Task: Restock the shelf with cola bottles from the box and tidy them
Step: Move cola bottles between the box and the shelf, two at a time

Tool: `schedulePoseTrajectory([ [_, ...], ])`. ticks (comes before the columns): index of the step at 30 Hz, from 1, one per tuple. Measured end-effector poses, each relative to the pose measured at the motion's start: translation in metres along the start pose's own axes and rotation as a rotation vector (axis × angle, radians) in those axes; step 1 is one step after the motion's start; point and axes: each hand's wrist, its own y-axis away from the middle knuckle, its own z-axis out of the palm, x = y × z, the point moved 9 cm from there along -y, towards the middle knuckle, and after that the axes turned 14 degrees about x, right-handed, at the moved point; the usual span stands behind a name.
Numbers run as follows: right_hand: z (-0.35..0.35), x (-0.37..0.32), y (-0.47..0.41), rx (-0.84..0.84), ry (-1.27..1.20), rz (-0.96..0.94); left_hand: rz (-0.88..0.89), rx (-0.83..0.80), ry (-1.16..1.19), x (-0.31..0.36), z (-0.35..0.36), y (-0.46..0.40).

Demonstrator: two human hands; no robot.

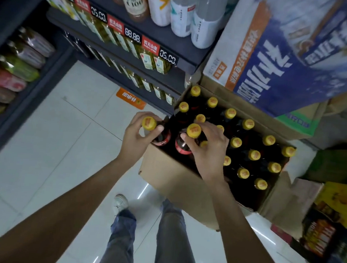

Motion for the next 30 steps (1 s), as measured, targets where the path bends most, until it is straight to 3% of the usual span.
schedulePoseTrajectory([
  [4,-0.020,-0.070,0.011,-0.188,-0.509,0.208,-0.025,0.108,0.242,0.063,-0.055,0.012],
  [6,-0.026,-0.105,0.013,-0.263,-0.626,0.241,-0.020,0.222,0.343,0.089,-0.092,0.016],
  [11,-0.009,-0.188,0.014,-0.324,-0.571,0.099,-0.107,0.579,0.418,0.113,-0.200,0.033],
  [17,0.075,-0.296,0.091,-0.611,-0.443,-0.124,-0.147,0.850,0.273,0.090,-0.349,0.088],
  [21,0.139,-0.364,0.159,-0.724,-0.432,-0.174,-0.143,0.937,0.136,0.073,-0.472,0.132],
  [26,0.220,-0.471,0.249,-0.764,-0.582,-0.165,-0.051,0.926,-0.013,0.076,-0.630,0.182],
  [30,0.297,-0.553,0.329,-0.854,-0.645,-0.153,-0.096,1.018,-0.120,0.063,-0.743,0.216],
])
